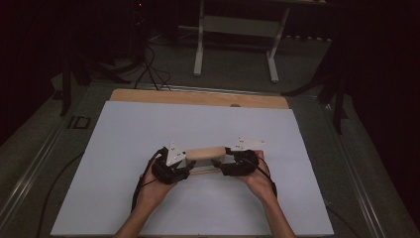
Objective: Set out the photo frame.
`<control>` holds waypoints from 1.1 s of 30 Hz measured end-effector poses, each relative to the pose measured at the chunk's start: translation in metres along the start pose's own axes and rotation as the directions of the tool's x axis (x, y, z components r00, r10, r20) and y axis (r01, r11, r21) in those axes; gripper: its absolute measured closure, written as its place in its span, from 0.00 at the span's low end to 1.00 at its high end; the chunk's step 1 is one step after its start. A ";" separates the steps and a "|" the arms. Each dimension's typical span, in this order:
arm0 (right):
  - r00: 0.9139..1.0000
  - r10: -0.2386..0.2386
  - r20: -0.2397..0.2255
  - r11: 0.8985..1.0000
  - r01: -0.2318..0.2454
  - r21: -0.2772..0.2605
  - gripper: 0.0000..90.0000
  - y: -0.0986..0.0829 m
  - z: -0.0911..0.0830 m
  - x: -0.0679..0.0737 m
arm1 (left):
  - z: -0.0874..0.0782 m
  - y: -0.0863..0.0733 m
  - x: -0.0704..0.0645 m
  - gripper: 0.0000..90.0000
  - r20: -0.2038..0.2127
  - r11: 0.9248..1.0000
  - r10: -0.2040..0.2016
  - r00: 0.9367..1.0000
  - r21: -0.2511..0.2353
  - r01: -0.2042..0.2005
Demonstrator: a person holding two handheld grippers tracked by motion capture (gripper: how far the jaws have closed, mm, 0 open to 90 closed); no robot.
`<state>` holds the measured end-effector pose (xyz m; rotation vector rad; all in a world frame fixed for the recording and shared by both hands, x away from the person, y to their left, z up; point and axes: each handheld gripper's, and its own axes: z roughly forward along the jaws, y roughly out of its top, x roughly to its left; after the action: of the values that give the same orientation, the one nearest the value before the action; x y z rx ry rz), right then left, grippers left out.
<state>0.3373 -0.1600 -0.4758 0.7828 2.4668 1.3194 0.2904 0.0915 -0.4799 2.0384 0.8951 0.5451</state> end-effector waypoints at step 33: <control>1.000 0.008 0.029 1.000 -0.008 -0.015 0.61 0.007 -0.006 0.004 | -0.007 0.007 0.019 0.60 0.032 1.000 -0.015 0.999 -0.002 0.015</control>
<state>0.3337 -0.1589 -0.4664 0.8031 2.4319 1.3181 0.3007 0.1064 -0.4686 2.0315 0.8898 0.5036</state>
